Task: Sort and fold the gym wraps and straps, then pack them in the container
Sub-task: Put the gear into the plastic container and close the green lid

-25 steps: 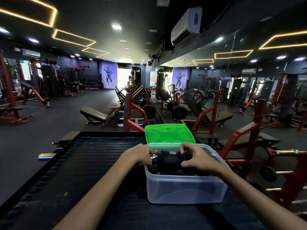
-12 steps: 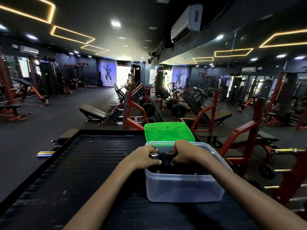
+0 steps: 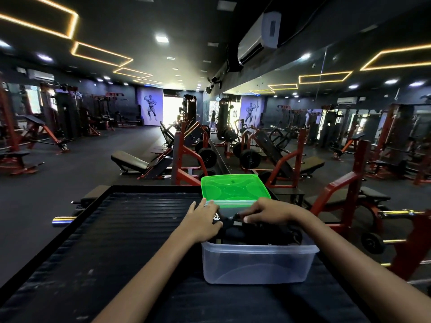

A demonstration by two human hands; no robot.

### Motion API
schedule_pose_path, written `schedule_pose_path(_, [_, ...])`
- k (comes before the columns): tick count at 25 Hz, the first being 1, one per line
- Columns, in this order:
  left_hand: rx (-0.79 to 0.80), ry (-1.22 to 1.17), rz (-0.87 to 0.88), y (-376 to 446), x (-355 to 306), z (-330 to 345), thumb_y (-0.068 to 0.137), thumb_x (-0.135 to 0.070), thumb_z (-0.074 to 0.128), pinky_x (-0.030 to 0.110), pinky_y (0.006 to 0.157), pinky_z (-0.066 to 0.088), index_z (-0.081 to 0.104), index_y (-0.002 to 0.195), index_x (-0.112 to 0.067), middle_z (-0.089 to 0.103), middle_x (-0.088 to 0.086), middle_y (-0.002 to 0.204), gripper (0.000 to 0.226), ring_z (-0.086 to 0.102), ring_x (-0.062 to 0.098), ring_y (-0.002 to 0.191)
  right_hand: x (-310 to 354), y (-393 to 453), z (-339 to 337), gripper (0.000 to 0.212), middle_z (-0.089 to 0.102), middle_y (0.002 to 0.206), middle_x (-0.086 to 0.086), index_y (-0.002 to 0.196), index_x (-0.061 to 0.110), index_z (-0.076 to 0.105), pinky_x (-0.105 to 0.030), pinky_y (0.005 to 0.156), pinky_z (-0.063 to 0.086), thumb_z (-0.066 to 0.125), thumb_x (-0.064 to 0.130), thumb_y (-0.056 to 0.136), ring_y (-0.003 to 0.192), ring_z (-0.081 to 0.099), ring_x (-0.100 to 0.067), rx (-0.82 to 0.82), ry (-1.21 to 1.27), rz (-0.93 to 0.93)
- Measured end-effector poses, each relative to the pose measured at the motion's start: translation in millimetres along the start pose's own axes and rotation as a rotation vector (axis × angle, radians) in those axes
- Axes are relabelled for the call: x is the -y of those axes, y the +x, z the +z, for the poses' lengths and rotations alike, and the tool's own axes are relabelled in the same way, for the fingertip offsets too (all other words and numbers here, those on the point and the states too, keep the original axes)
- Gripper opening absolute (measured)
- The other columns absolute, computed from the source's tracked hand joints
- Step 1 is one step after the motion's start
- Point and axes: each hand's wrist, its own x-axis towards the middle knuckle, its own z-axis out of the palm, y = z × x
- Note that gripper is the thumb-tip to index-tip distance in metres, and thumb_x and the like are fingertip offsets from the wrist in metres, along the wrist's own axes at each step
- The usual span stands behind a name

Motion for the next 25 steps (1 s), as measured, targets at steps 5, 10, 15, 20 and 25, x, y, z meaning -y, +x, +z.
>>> schedule_pose_path(5, [0.025, 0.032, 0.042, 4.4, -20.8, 4.0, 0.098, -0.044, 0.035, 0.036, 0.117, 0.002, 0.026, 0.146, -0.011, 0.016, 0.009, 0.157, 0.058, 0.007, 0.021, 0.145, -45.0, -28.8, -20.4, 0.038, 0.053, 0.136, -0.003, 0.129, 0.01, 0.056, -0.017, 0.095, 0.035, 0.055, 0.021, 0.092, 0.125, 0.049, -0.012, -0.166, -0.121, 0.122])
schedule_pose_path(10, [0.159, 0.236, 0.066, 10.0, -27.3, 16.7, 0.099, -0.05, 0.022, 0.045, 0.115, -0.006, 0.007, 0.149, -0.031, 0.011, 0.0, 0.158, 0.056, -0.004, 0.025, 0.146, -57.3, -29.1, -6.8, 0.047, 0.06, 0.128, -0.003, 0.121, 0.009, 0.063, -0.011, 0.091, 0.036, 0.074, 0.024, 0.077, 0.122, 0.052, -0.012, -0.19, -0.182, 0.159])
schedule_pose_path(15, [0.161, 0.248, 0.072, 12.8, -26.2, 20.2, 0.097, -0.055, 0.021, 0.046, 0.116, -0.009, 0.005, 0.147, -0.041, 0.009, -0.005, 0.158, 0.055, -0.007, 0.022, 0.146, -53.9, -7.7, -11.3, 0.038, 0.069, 0.104, -0.016, 0.098, 0.001, 0.072, -0.027, 0.076, 0.045, 0.079, 0.025, 0.07, 0.102, 0.062, -0.025, -0.133, -0.256, 0.228])
schedule_pose_path(20, [0.151, 0.213, 0.065, 10.8, -26.7, 15.6, 0.096, -0.056, 0.025, 0.044, 0.115, -0.007, 0.018, 0.147, -0.036, 0.006, -0.001, 0.159, 0.056, -0.002, 0.021, 0.146, -57.7, -13.7, -10.1, 0.034, 0.071, 0.096, -0.014, 0.094, 0.002, 0.072, -0.028, 0.074, 0.044, 0.077, 0.028, 0.072, 0.098, 0.064, -0.022, -0.127, -0.236, 0.187])
schedule_pose_path(25, [0.077, 0.103, -0.051, 19.3, -42.4, 15.4, 0.093, -0.063, 0.022, 0.045, 0.116, -0.005, 0.009, 0.15, -0.029, -0.004, 0.002, 0.159, 0.067, -0.006, 0.023, 0.146, -58.1, -7.6, -10.6, 0.064, 0.02, 0.155, -0.012, 0.146, 0.007, 0.027, -0.029, 0.115, 0.013, 0.048, 0.04, 0.095, 0.145, 0.015, -0.022, -0.147, -0.064, 0.072])
